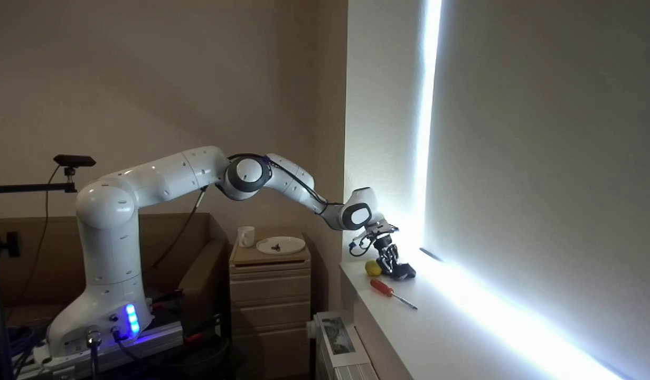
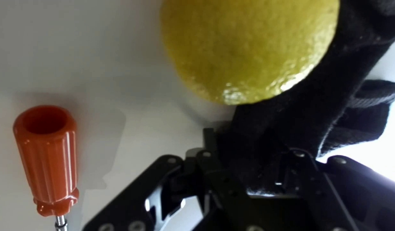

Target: Put the sock on the windowsill on the armrest

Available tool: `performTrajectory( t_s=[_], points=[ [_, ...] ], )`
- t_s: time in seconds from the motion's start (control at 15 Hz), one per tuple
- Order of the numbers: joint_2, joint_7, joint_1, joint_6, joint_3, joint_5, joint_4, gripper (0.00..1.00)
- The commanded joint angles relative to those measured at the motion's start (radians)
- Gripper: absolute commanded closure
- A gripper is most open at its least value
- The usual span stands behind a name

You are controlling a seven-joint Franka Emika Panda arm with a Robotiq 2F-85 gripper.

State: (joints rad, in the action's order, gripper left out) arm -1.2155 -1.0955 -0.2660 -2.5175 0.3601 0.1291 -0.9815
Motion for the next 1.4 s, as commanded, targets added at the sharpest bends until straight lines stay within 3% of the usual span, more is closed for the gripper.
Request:
performTrajectory(
  t_s=[0.0,0.13,0.47,0.87,1.0,1.07,1.13,1.33],
  points=[
    [-0.018,-0.022,-0.01,0.016,-0.003,0.01,0.039,0.89],
    [-0.017,-0.042,-0.011,0.016,-0.002,0.012,0.045,1.0],
    [0.024,-0.064,-0.028,0.007,-0.001,0.015,0.052,0.99],
    [0.163,-0.01,-0.086,-0.103,-0.016,0.038,0.029,0.99],
    [0.234,0.058,-0.114,-0.15,-0.052,0.058,-0.007,0.99],
    [0.296,0.18,-0.149,-0.15,-0.123,0.071,-0.048,0.99],
    [0.345,0.236,-0.184,-0.145,-0.204,0.006,-0.08,0.99],
    [0.484,0.463,-0.263,-0.126,-0.335,0.019,-0.212,0.99]
  ],
)
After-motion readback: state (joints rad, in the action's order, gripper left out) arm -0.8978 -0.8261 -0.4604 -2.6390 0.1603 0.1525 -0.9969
